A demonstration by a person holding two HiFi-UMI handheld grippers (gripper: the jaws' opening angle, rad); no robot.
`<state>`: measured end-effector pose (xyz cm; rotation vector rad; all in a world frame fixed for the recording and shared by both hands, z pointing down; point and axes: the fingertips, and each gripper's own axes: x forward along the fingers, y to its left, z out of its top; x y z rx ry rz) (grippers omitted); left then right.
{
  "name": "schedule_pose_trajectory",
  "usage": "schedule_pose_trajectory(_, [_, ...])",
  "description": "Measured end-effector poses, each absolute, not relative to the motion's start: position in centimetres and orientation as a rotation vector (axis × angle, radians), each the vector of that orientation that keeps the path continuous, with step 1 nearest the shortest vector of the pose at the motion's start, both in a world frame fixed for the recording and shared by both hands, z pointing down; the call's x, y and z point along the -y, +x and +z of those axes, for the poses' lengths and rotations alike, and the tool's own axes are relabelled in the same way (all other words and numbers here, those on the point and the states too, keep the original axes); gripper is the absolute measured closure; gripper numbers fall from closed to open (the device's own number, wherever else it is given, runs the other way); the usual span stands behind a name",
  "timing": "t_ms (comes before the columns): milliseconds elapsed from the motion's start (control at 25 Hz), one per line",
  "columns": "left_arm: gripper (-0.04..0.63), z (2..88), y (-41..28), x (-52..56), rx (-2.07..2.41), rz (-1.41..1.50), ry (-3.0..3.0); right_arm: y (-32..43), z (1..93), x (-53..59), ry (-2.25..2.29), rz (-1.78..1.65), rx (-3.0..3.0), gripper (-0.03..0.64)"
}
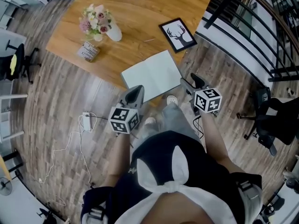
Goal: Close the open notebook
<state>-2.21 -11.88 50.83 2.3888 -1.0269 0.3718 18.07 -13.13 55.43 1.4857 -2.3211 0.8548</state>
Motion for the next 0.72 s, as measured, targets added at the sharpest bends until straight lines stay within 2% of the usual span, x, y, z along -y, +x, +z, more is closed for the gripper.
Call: schedule_pose_trajectory(720, [0.575, 52.4, -1.8, 12.5, 1.078, 0.403, 2.32, 19.3, 62.3, 14.5, 1.339, 0.952, 2.233, 0.36])
